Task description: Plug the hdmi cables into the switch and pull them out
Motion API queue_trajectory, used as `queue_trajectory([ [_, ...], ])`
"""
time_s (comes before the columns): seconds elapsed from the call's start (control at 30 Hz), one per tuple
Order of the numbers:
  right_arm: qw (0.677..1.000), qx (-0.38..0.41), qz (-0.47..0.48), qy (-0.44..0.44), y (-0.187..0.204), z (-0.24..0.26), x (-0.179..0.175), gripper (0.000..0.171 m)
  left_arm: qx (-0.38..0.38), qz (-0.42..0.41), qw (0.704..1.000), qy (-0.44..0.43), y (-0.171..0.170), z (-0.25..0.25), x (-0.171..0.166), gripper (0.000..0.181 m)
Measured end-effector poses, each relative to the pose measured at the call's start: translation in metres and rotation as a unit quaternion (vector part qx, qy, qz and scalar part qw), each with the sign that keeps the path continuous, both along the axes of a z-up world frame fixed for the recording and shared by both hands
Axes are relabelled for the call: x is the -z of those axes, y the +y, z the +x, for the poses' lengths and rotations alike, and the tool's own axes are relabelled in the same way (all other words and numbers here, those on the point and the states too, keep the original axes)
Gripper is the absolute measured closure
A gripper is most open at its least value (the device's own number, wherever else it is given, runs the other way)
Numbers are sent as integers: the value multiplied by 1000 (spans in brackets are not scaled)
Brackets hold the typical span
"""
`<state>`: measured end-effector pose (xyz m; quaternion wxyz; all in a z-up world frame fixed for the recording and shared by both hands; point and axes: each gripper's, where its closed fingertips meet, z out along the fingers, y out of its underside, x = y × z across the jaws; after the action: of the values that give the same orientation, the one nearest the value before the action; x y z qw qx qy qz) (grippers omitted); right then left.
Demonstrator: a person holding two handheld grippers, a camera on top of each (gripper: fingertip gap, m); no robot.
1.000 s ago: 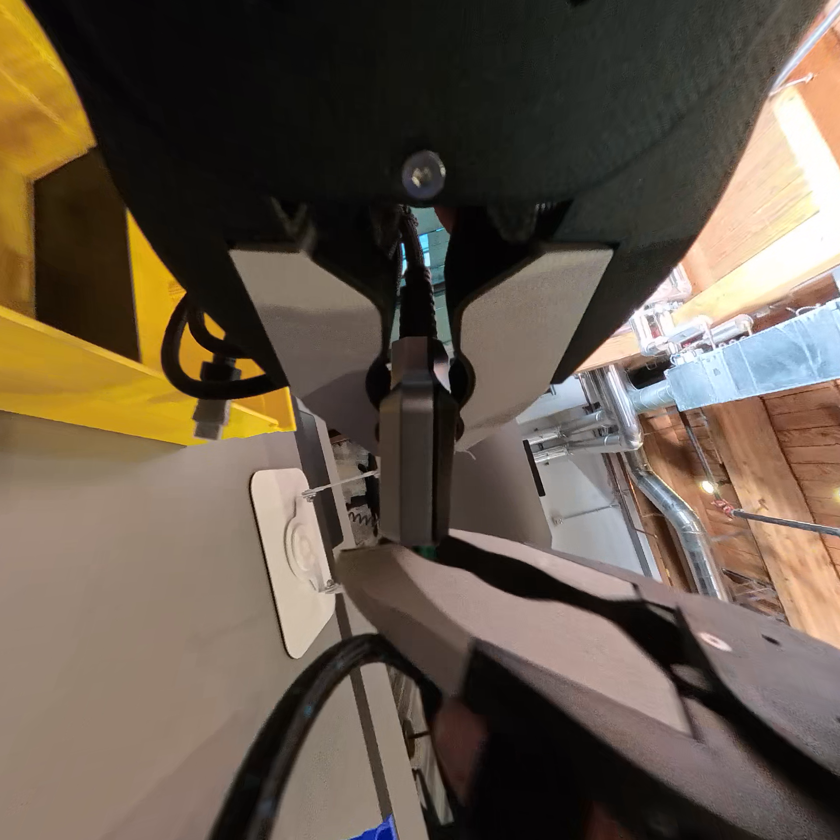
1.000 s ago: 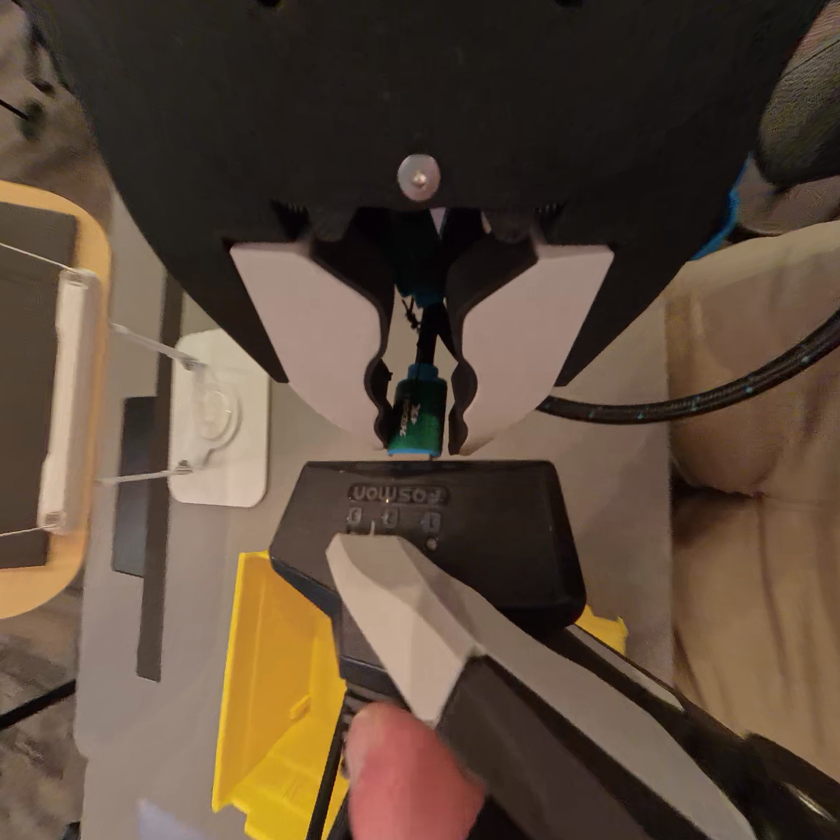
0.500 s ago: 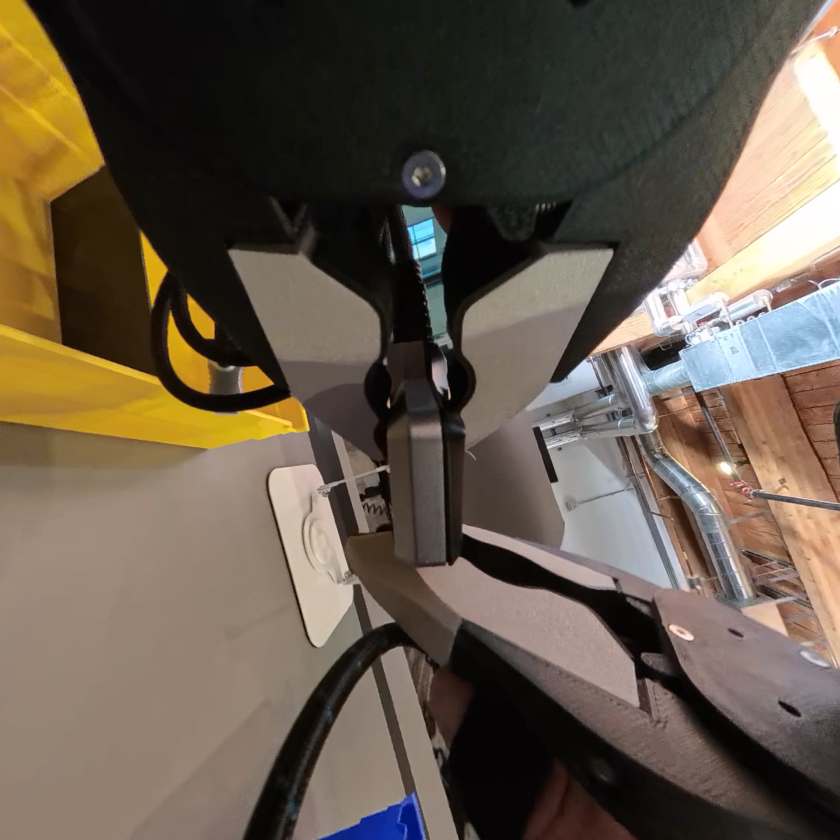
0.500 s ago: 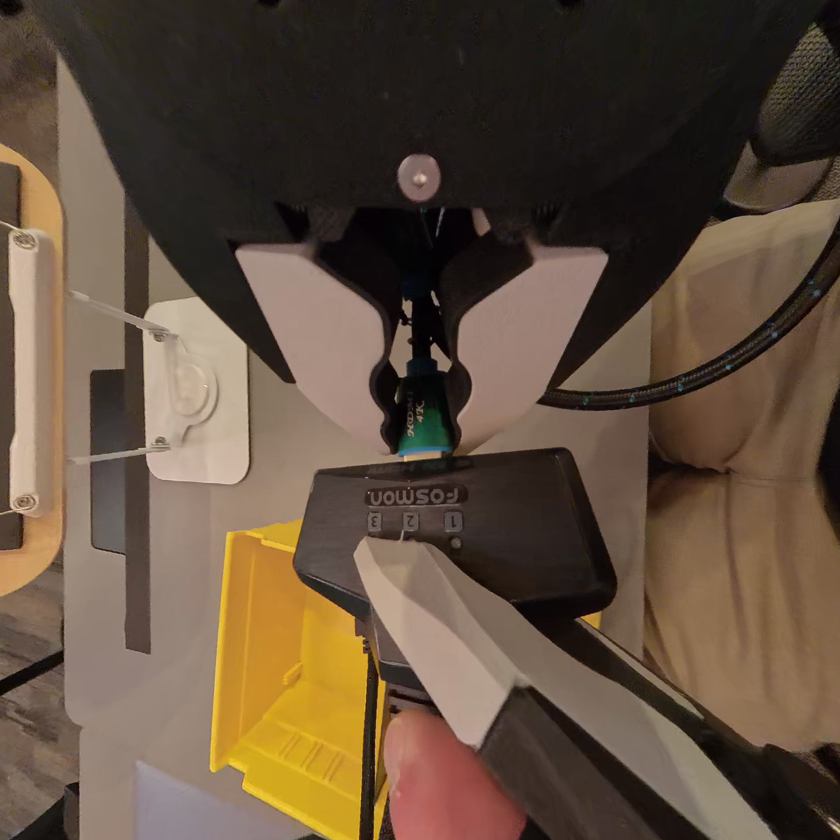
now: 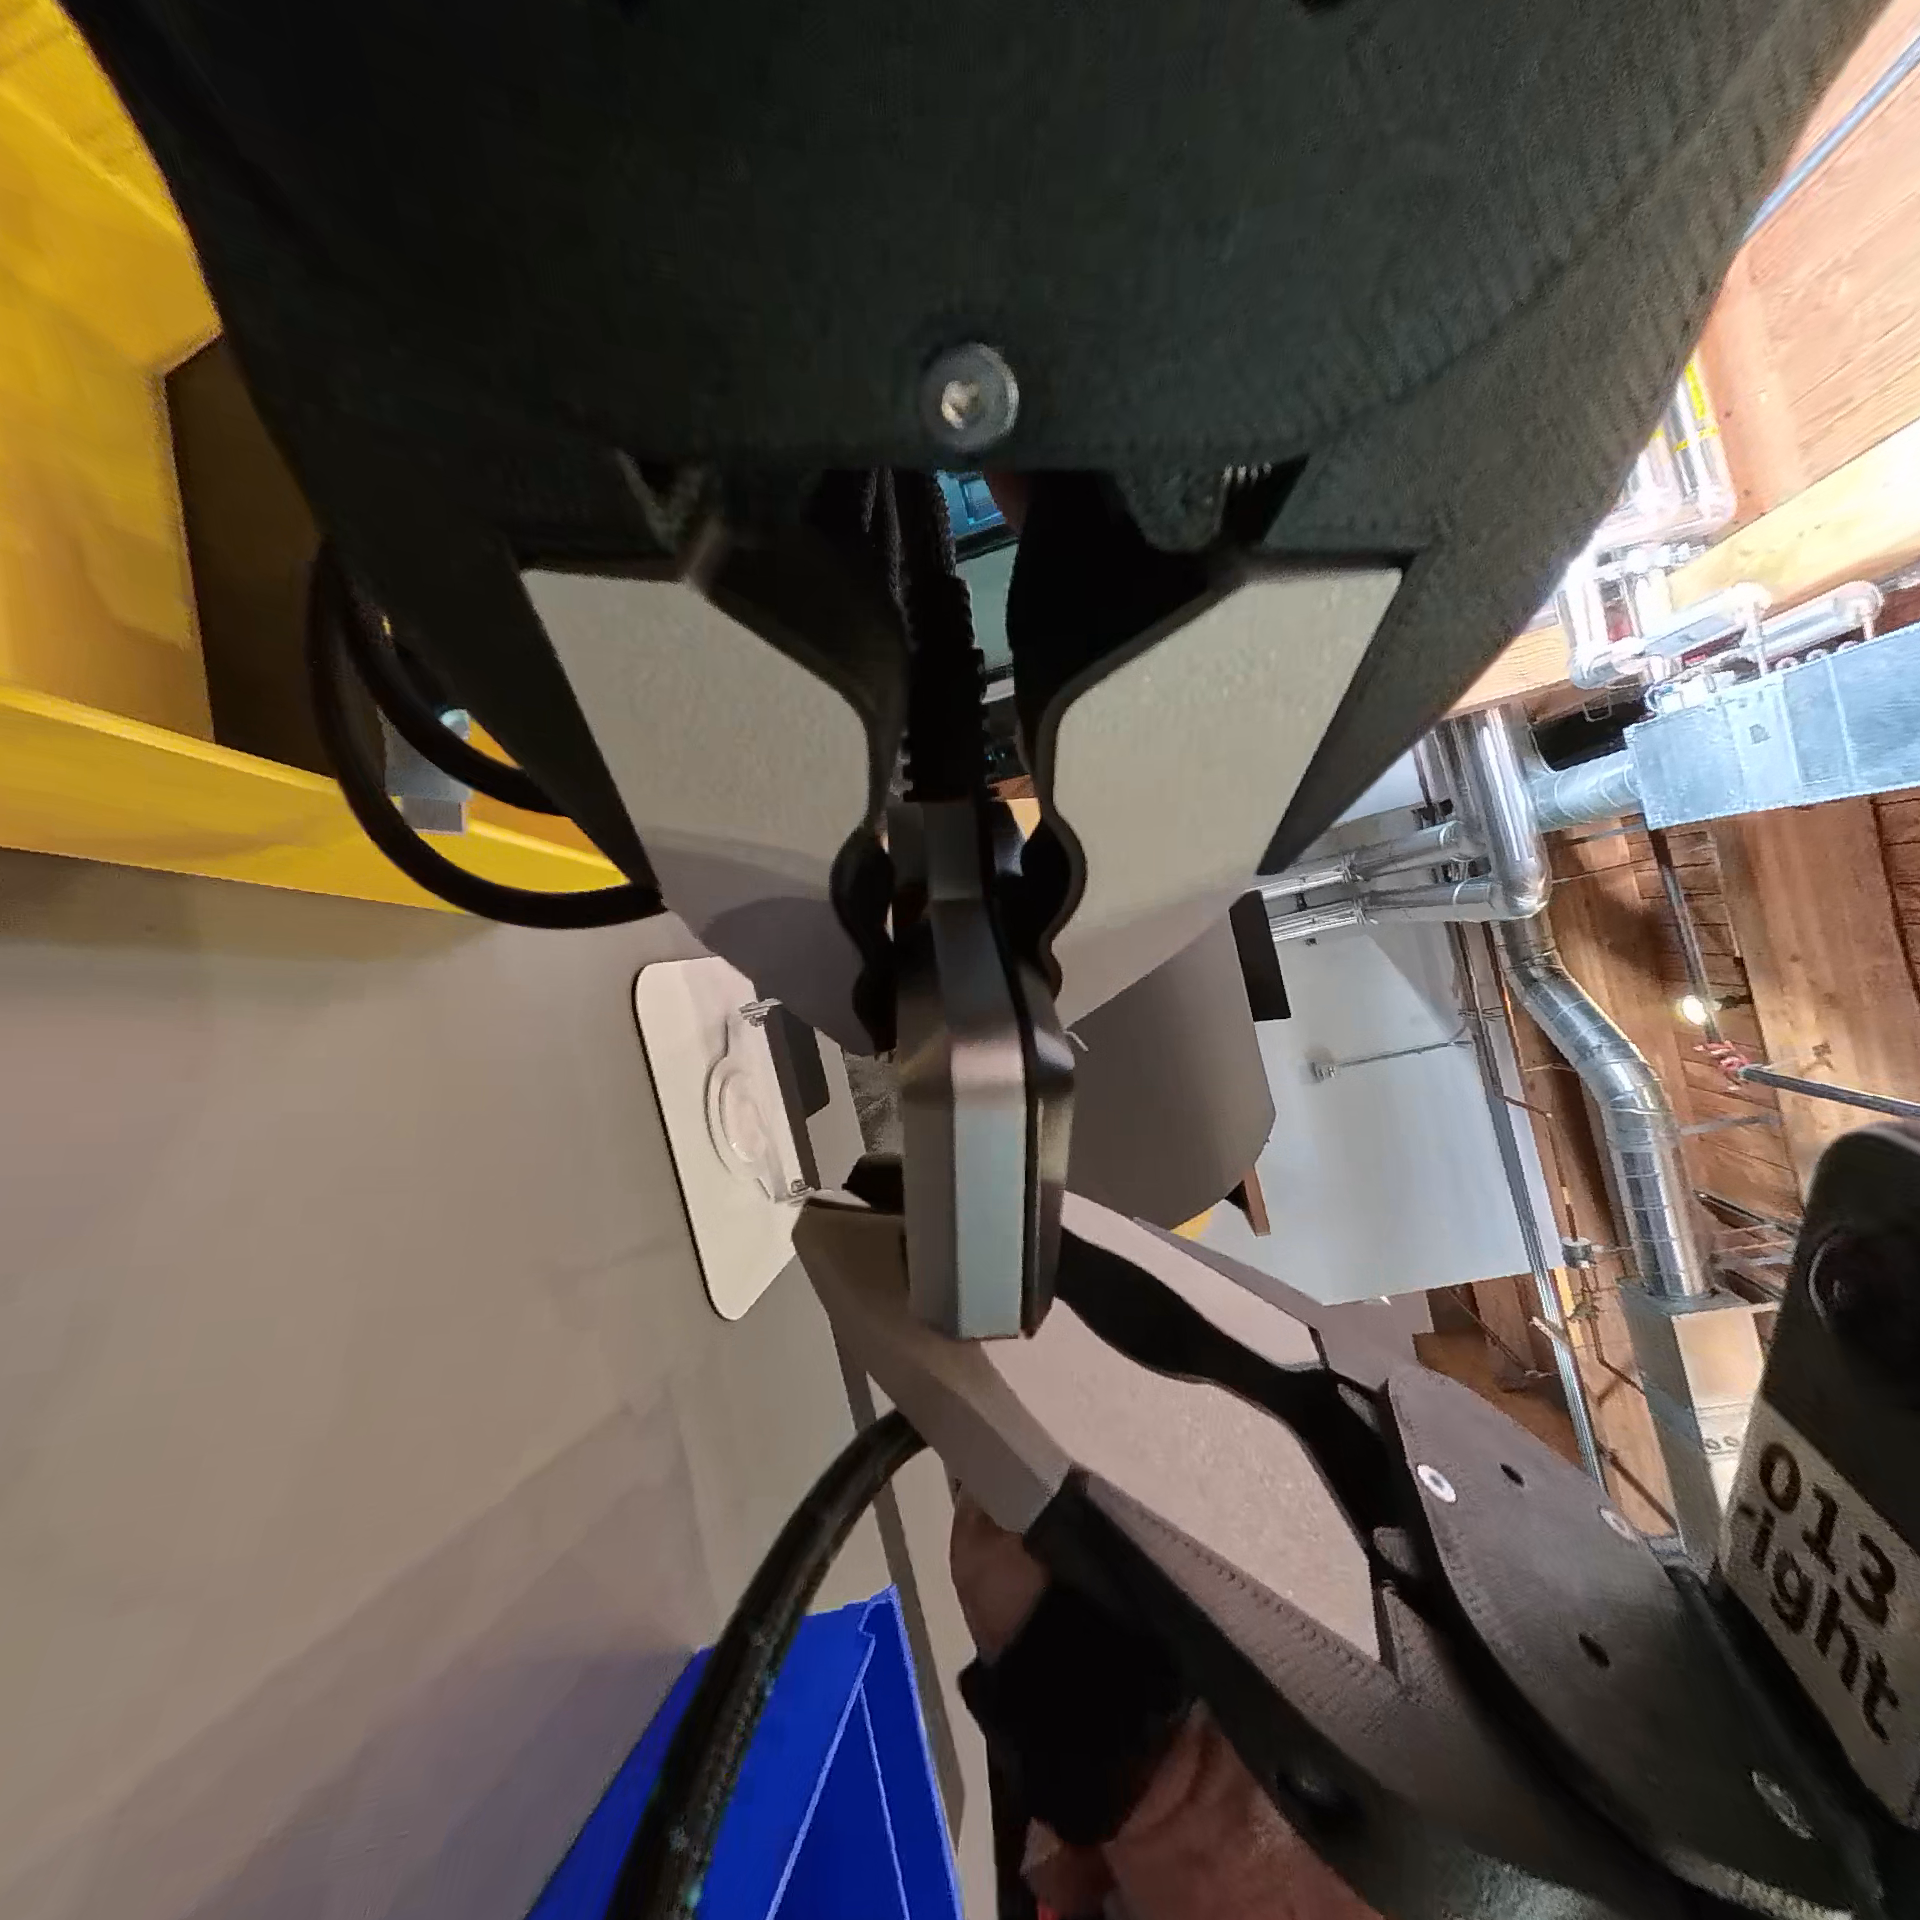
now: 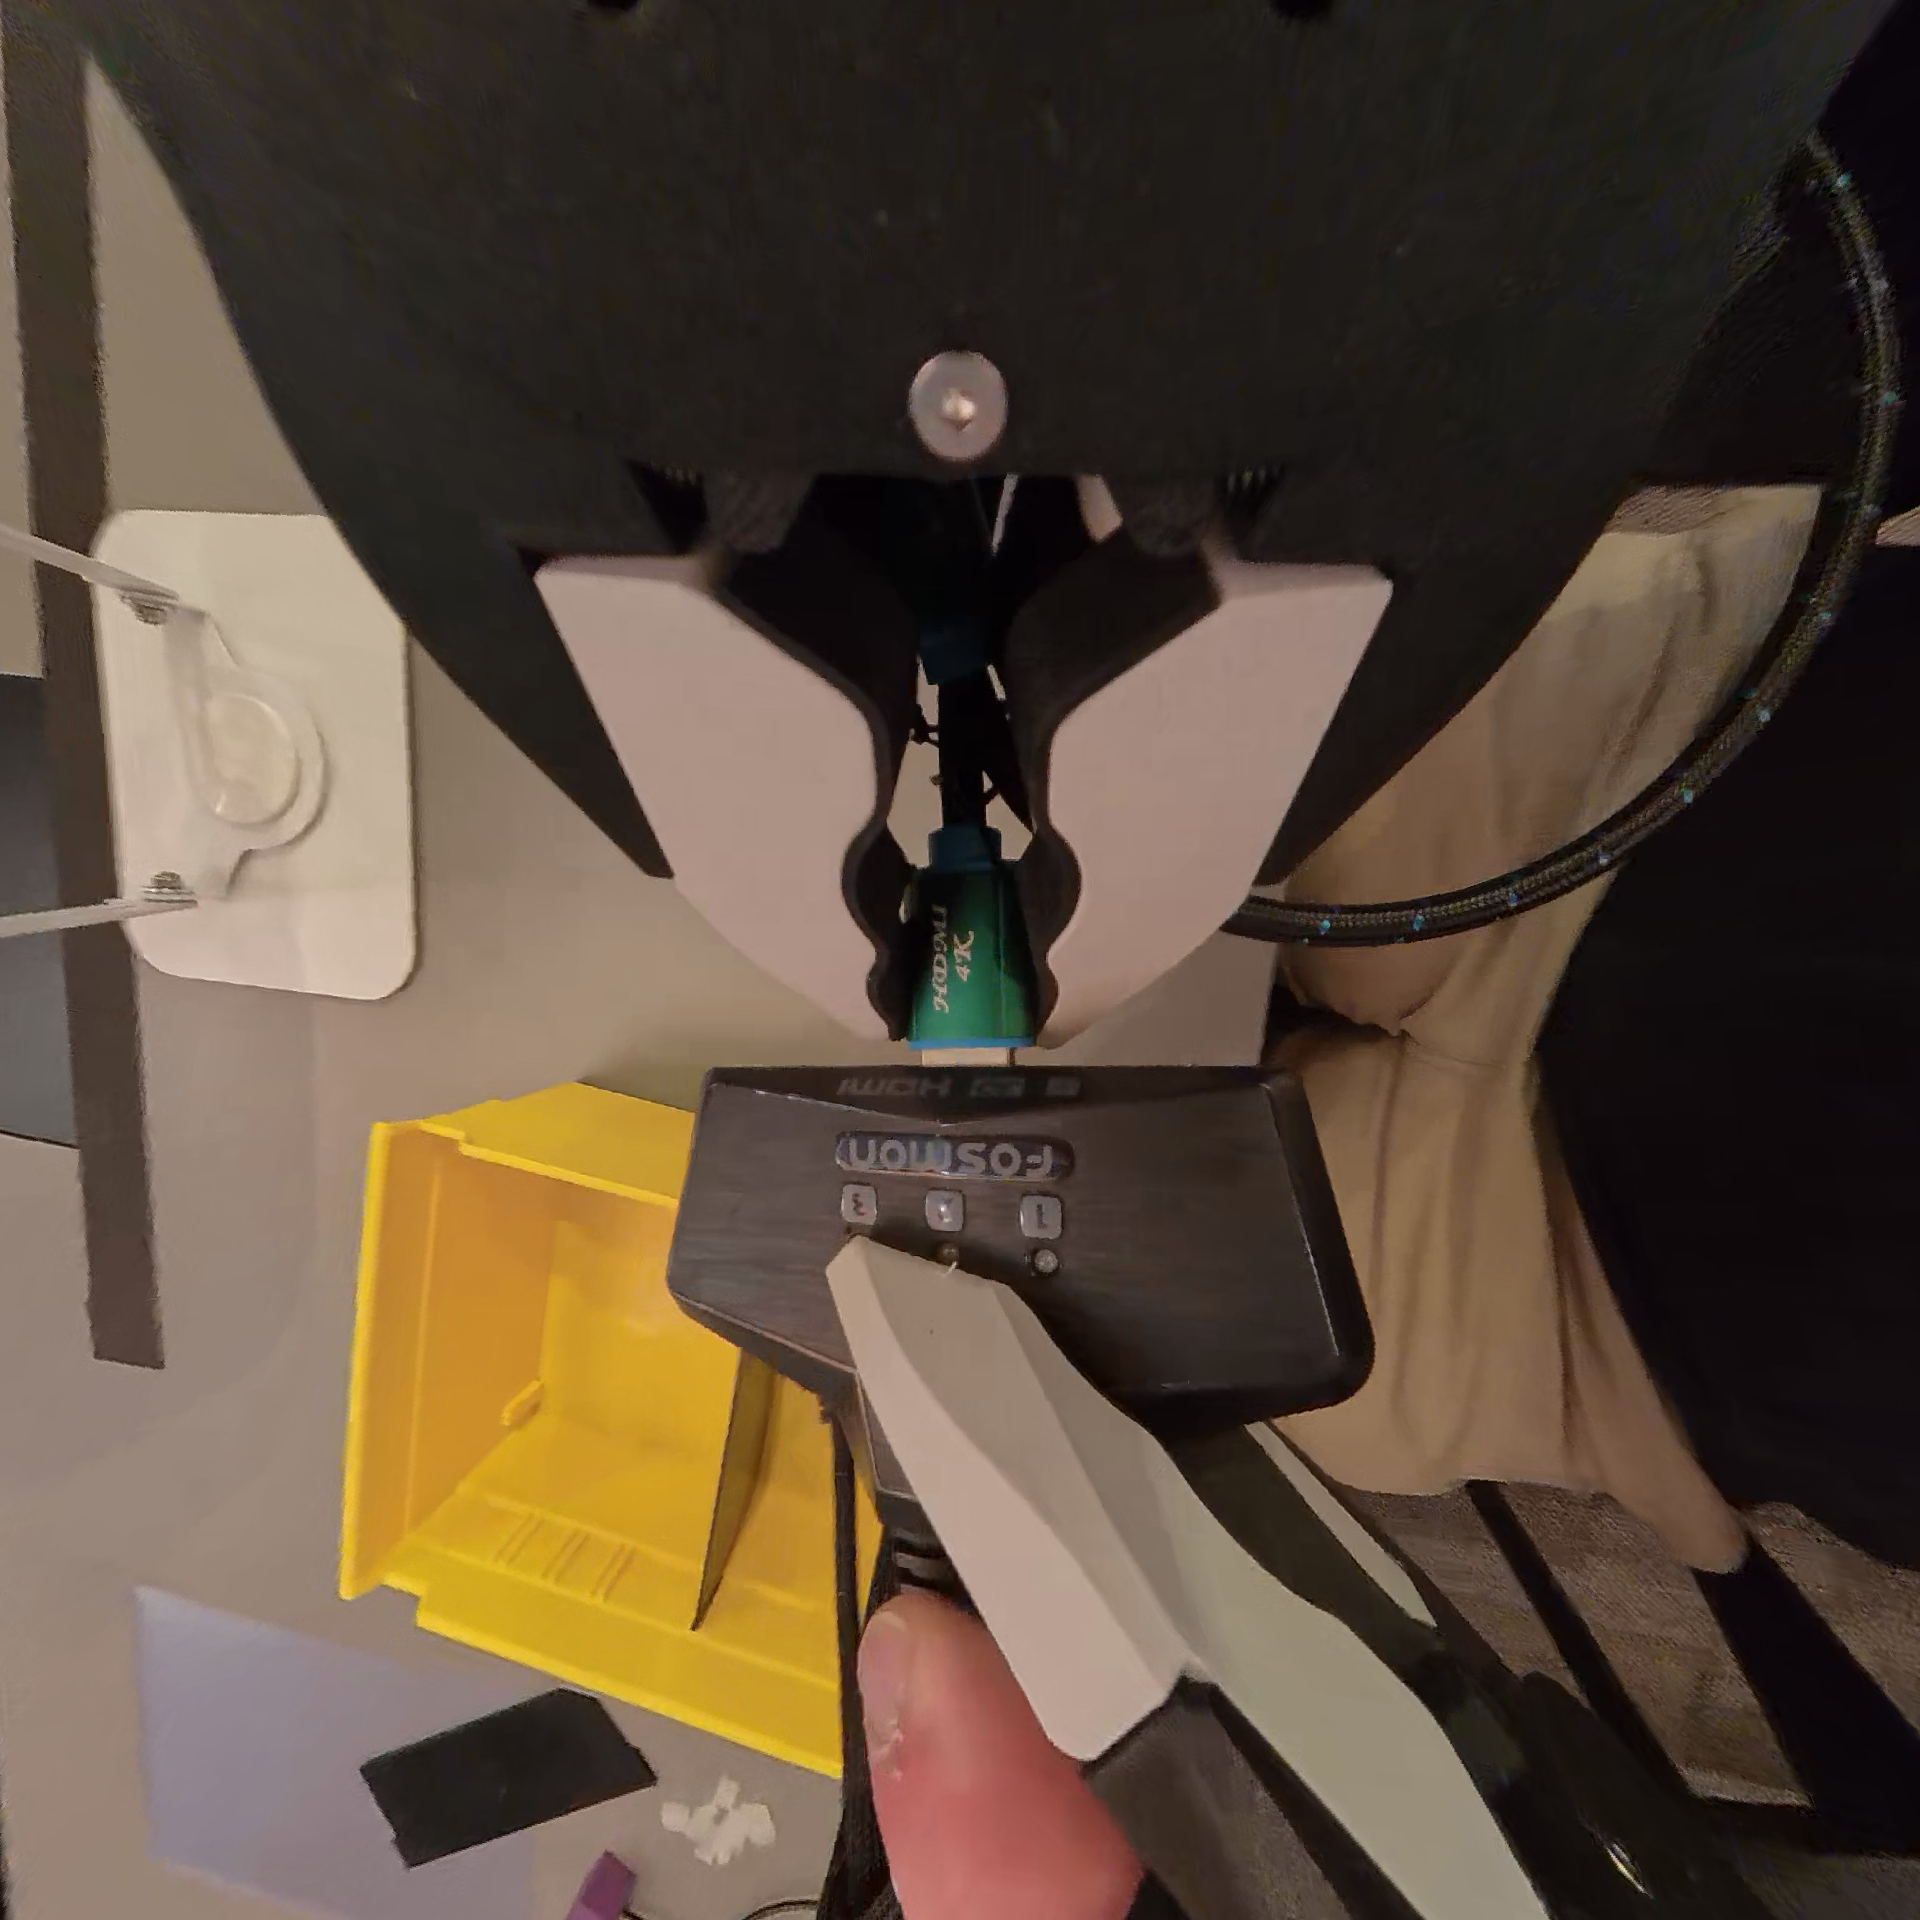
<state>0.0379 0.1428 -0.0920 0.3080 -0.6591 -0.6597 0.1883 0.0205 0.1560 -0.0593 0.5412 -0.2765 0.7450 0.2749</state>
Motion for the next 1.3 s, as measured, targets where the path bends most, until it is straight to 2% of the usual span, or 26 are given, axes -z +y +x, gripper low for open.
queue_trajectory([
  [0.03,1000,-5,-17,2,-4,-1,-1,154,4,-2,1000,-2,-3,0,0,159],
  [0.1,1000,-1,-8,8,-5,-4,-4,154,-3,-3,1000,-12,-3,-2,-4,160],
  [0.2,993,17,111,-38,8,-4,-9,151,-28,-40,999,-14,1,-9,-2,159],
  [0.3,983,41,173,-52,7,-2,-22,147,-41,-93,994,-28,3,-18,-1,160],
  [0.37,966,47,247,-65,7,-4,-24,152,-44,-100,994,-31,0,-19,-3,160],
  [0.43,955,43,281,-81,4,-9,-16,157,-44,-131,990,-32,-5,-18,-1,160],
  [0.6,913,53,388,-113,8,-10,-11,159,-58,-132,990,-13,-9,-21,5,160],
  [0.77,895,52,427,-117,-3,-7,-14,160,-41,-140,989,-12,-21,-20,5,160],
  [1.0,907,38,406,-103,-17,-2,-26,160,-2,-233,968,-91,-31,-14,-2,159],
  [1.13,903,66,394,-160,-13,4,-21,159,-42,-184,978,-83,-28,-13,3,160],
  [1.3,905,70,385,-166,-18,7,-20,159,-49,-177,979,-89,-31,-11,4,160],
])
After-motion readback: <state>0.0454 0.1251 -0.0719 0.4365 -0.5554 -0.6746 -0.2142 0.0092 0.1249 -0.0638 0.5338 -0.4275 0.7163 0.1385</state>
